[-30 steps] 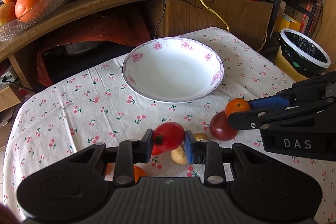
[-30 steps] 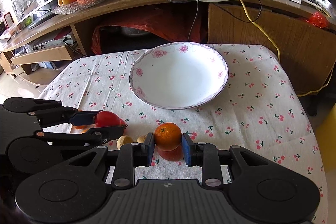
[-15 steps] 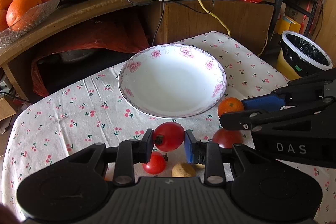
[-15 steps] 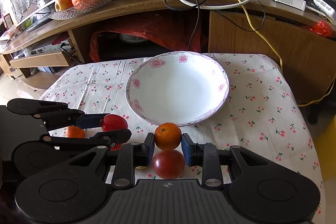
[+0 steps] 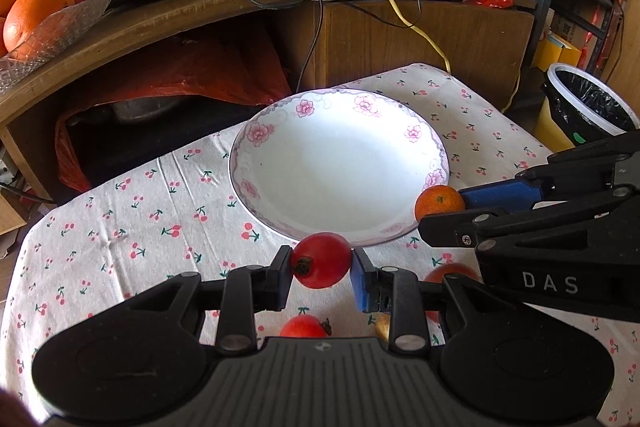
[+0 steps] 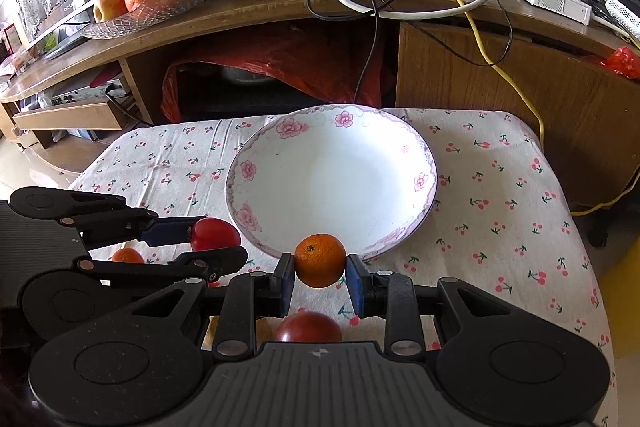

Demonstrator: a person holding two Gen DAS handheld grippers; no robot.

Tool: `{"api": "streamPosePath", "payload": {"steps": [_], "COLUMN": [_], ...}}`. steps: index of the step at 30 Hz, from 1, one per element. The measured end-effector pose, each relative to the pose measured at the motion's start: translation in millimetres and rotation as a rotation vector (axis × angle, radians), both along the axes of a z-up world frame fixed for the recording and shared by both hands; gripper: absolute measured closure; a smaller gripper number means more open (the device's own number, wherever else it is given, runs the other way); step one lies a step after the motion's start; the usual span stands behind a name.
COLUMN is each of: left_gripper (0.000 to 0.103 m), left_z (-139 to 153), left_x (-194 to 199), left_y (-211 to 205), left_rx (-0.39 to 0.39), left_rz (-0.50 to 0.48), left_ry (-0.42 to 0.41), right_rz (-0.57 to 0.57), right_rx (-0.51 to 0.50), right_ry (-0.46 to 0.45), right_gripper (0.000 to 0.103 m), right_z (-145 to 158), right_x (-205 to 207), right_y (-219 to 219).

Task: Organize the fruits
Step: 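Carry the tangerine and red tomato in both tools toward the white bowl, then open the right tool over the bowl while the left tool releases its tomato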

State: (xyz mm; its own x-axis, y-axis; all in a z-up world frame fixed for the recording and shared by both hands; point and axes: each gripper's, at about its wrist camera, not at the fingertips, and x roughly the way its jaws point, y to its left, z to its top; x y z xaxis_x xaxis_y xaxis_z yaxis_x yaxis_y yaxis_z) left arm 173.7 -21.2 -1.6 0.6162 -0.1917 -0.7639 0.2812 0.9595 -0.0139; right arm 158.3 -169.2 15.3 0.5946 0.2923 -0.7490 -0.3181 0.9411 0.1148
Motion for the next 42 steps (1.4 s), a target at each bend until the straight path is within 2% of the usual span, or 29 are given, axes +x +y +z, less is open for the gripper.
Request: {"api": "streamPosePath", "payload": {"steps": [9,27,42], "left_gripper": [0.064,0.065,0.065], "left_z": [-4.7,-6.1,-10.1], "left_x": [18.8,28.1,35.7], "left_y": [-1.4,-2.2,-3.8], "left_rx": [0.013,0.021,0.058], "left_rz": [-0.001,-0.003,-0.009], "left_ry": [0.004,-0.011,-0.031], "right_rz": [0.005,0.002,0.002], "right_rx": [0.001,-0.001,0.013], "right_ry": [0.003,0.000,0.010], "right_gripper": [0.079,0.077,0.076], "right_z": [-4.2,-10.3,-19.5], "right_x": [12.4,27.9,41.2], "right_y": [-0.9,-0.4,-1.0]}}
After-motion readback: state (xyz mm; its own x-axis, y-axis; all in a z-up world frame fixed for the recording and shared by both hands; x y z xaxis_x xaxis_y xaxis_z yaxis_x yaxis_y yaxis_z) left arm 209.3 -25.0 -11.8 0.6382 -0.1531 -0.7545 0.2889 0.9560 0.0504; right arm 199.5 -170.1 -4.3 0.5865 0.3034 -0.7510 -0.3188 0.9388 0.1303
